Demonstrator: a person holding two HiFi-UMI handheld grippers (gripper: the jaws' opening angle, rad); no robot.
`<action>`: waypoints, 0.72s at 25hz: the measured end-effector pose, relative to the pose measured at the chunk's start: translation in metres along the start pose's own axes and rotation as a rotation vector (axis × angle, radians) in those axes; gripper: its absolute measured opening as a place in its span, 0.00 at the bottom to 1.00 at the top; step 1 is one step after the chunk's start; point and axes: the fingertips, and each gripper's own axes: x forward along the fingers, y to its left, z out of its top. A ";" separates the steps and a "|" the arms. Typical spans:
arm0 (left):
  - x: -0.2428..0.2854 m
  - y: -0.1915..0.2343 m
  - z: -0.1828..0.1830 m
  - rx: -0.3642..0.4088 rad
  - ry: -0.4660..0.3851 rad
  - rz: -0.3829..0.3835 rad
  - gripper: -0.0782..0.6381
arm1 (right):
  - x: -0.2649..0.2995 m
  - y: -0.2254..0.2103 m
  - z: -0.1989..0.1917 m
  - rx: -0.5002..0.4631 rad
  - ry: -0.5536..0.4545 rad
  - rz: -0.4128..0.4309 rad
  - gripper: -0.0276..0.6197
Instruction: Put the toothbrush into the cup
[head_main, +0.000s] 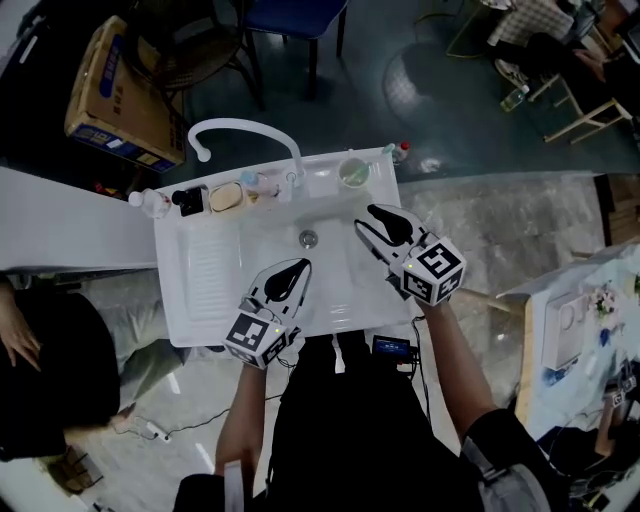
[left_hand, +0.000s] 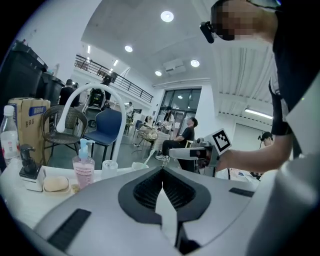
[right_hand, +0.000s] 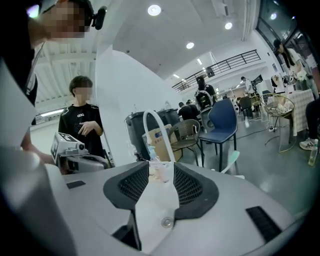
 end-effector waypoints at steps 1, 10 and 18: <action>-0.004 -0.004 0.001 -0.002 -0.004 0.000 0.13 | -0.005 0.012 0.002 -0.007 -0.002 0.014 0.29; -0.038 -0.035 0.005 0.000 -0.039 0.003 0.13 | -0.051 0.112 0.010 -0.024 -0.055 0.104 0.29; -0.050 -0.070 -0.011 -0.013 -0.030 -0.033 0.13 | -0.070 0.143 -0.016 -0.019 -0.072 0.123 0.24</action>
